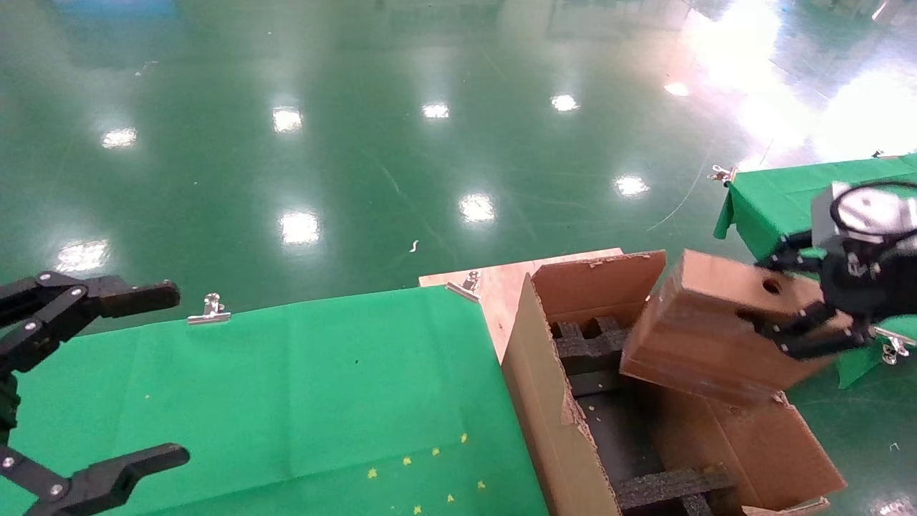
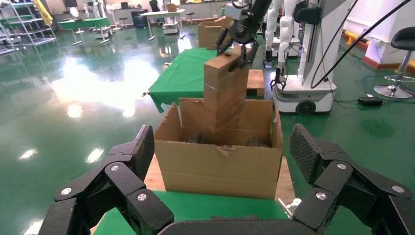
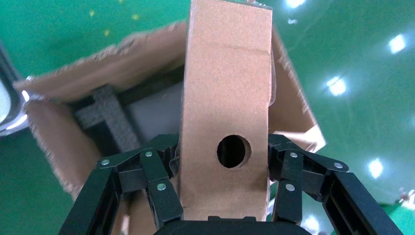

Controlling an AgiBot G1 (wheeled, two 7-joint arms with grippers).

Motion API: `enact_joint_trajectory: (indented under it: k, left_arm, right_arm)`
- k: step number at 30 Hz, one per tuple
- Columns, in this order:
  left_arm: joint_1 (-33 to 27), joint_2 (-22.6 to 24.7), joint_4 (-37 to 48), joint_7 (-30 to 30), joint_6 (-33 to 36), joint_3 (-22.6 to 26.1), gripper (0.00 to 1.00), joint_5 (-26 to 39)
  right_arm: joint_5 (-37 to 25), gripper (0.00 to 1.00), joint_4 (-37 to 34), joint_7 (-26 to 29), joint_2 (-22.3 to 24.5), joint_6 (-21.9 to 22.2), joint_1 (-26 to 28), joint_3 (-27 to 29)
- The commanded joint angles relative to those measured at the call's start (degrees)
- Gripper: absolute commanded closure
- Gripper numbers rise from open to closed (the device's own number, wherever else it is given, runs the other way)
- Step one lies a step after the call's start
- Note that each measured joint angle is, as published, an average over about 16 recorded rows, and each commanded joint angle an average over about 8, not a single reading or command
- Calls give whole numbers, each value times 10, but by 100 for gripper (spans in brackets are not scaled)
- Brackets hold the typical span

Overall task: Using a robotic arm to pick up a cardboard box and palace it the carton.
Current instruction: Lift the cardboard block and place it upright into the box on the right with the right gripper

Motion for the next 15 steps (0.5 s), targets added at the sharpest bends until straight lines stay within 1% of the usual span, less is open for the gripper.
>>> enact_joint_trajectory:
  k: [1,5,12,15]
  left_arm:
    - [0,0,0,0,0,0,0,0]
    - [0,0,0,0,0,0,0,0]
    - [0,0,0,0,0,0,0,0]
    - [0,0,0,0,0,0,0,0]
  right_arm:
    - [-1,100,13,7,16,1,3,-10]
    - [0,100,22,9,23,3,4,-16]
    - [1,100,17,9,16,5,1,-13]
    - [5,100,16,23,15,15,-8,-16]
